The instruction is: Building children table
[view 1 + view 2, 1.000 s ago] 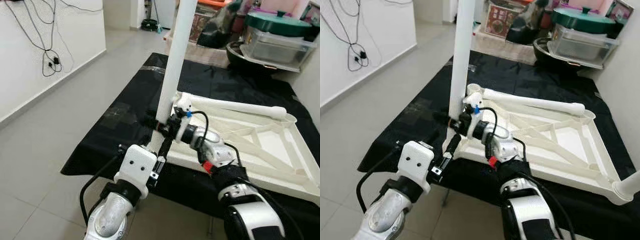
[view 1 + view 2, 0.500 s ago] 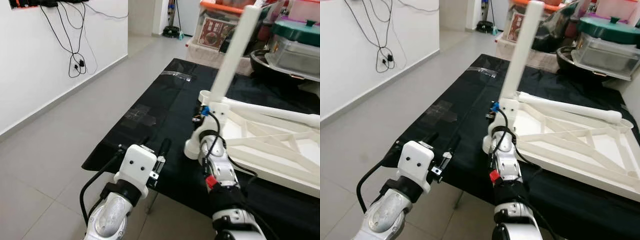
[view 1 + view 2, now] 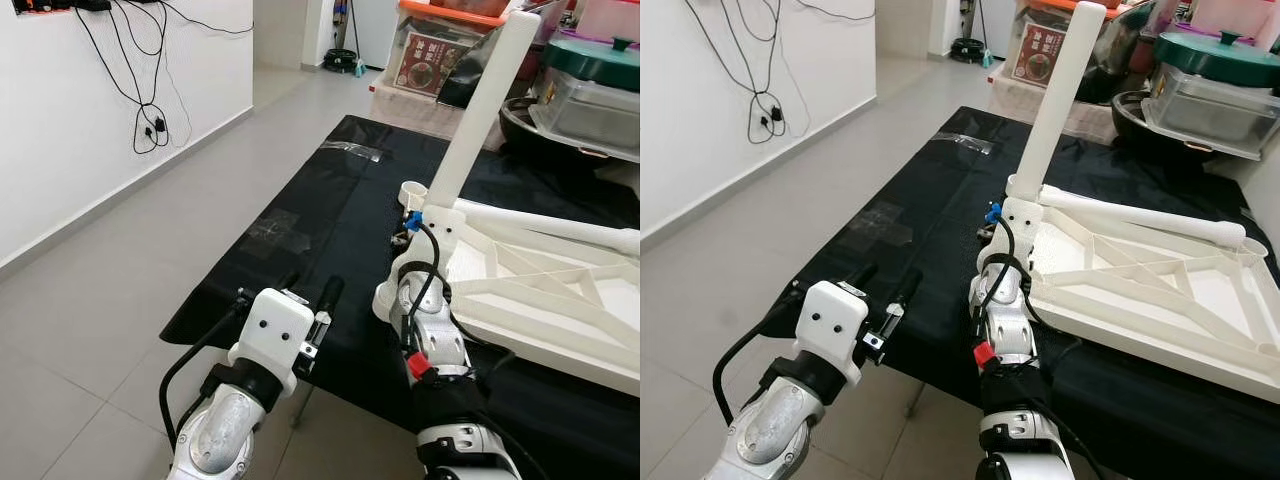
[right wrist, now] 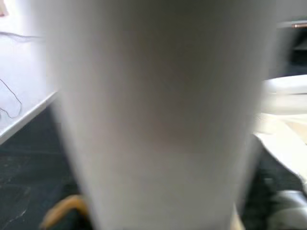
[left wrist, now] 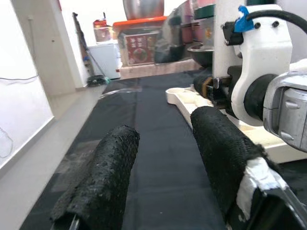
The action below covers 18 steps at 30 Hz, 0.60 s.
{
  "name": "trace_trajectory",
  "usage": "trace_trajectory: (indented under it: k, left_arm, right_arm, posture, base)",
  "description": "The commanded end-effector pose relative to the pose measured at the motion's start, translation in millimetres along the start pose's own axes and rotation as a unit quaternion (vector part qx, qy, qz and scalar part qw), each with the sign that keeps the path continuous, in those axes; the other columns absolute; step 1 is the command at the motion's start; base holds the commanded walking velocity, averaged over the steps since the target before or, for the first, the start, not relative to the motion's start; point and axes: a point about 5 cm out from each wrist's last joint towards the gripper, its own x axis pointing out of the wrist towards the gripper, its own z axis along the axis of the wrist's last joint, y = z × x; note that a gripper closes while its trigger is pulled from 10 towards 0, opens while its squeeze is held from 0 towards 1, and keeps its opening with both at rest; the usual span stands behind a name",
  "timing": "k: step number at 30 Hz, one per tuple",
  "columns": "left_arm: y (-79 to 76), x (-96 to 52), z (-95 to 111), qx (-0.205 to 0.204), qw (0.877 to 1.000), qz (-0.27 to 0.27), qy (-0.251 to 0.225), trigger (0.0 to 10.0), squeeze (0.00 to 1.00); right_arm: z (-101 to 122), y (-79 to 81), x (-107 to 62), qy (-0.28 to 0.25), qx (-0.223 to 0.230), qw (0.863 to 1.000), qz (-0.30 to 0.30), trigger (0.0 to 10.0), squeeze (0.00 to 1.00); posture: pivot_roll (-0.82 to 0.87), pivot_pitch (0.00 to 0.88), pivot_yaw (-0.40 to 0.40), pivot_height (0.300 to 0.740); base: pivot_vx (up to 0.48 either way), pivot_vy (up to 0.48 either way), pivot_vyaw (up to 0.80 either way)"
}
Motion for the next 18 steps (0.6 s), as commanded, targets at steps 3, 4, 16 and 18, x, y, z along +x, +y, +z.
trace_trajectory:
  k: [3,4,16,18]
  left_arm:
    - [-3.8,0.3,-4.5,-0.001,1.000,-0.005,0.008,10.0,0.00]
    - [-3.8,0.3,-4.5,-0.001,1.000,-0.004,0.008,10.0,0.00]
    - [-3.7,0.7,-4.4,0.000,1.000,-0.002,0.006,10.0,0.00]
    - [-3.7,0.7,-4.3,0.001,1.000,-0.002,0.006,10.0,0.00]
  right_arm:
    - [9.0,-1.9,4.5,-0.028,0.008,0.999,0.016,10.0,0.42]
    - [11.7,3.3,7.4,-0.035,0.021,0.997,0.067,10.0,0.00]
    - [13.5,31.1,-2.8,0.051,0.097,0.832,0.544,10.0,0.00]
    - [12.8,30.4,-6.3,0.072,0.094,0.792,0.600,10.0,0.00]
  posture:
    - [0.14,0.055,-0.116,0.740]
    - [0.14,0.051,-0.116,0.740]
    - [0.14,0.040,-0.121,0.740]
    - [0.15,0.037,-0.123,0.740]
  base:
    - [0.000,0.000,0.00]
    - [0.000,0.000,0.00]
    - [0.000,0.000,0.00]
    - [0.000,0.000,0.00]
